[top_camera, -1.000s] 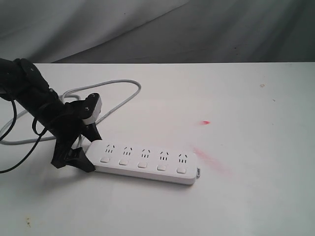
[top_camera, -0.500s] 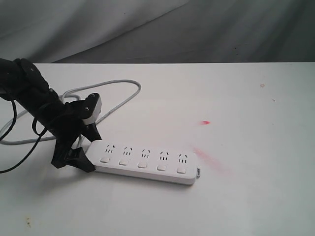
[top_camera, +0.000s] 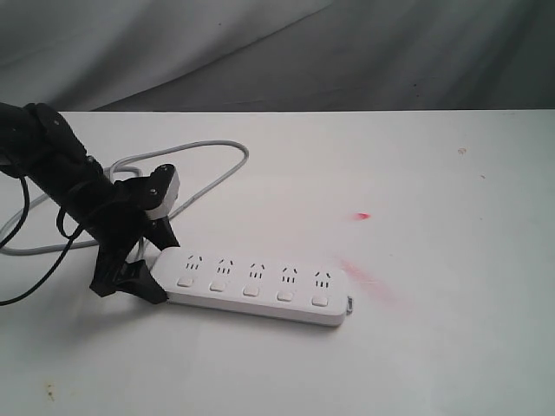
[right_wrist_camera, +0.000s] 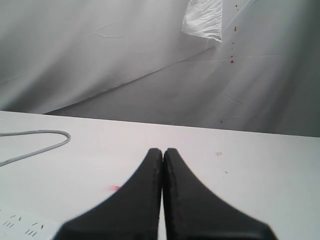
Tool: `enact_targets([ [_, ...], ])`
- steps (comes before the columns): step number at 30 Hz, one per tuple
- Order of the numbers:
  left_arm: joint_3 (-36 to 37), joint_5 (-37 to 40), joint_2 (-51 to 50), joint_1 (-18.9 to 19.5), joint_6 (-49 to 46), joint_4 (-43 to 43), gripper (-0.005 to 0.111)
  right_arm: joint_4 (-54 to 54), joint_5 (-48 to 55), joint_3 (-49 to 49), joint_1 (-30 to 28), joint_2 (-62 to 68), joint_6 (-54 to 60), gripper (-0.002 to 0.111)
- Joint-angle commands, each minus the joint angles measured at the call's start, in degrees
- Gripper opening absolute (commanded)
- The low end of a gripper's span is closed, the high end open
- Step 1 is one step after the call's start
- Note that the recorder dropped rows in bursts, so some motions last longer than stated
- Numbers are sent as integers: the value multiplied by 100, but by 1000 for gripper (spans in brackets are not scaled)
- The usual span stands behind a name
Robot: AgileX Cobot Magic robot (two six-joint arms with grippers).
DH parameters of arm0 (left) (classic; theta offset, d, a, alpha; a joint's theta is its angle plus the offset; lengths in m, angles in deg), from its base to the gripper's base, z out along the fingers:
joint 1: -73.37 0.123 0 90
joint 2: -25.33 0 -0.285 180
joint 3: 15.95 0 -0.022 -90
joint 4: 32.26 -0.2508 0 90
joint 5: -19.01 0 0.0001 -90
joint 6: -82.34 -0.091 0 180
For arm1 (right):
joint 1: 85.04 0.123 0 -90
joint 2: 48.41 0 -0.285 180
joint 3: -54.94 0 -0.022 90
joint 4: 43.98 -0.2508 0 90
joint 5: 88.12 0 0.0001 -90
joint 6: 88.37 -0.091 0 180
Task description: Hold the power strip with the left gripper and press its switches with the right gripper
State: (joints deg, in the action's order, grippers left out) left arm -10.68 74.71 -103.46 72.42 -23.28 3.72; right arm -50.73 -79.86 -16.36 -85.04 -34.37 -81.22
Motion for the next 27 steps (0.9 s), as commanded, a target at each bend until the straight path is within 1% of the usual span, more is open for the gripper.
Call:
enact_targets([
  [1,-17,129,8,-37,54,-18,53,86,1172,1087,-37,282,-3,0],
  [4,-17,129,8,-37,54,-18,53,86,1631,1799,-37,840,-12,0],
  [7,-17,129,8,-37,54,-18,53,86,1876,2445,-37,1526,-12,0],
  [12,-17,129,8,-37,54,-18,53,86,1977,3364,332,2677,-12,0],
  [17,-17,129,8,-37,54,-18,53,86,1990,4079,1114,3719,-12,0],
  [22,-17,129,8,-37,54,-18,53,-28,2600,4569,2092,4662,-46,0],
  [25,-17,129,8,-37,54,-18,53,-146,2781,4676,2677,5261,290,0],
  [27,-17,129,8,-37,54,-18,53,-406,2728,4685,2889,5647,837,0],
])
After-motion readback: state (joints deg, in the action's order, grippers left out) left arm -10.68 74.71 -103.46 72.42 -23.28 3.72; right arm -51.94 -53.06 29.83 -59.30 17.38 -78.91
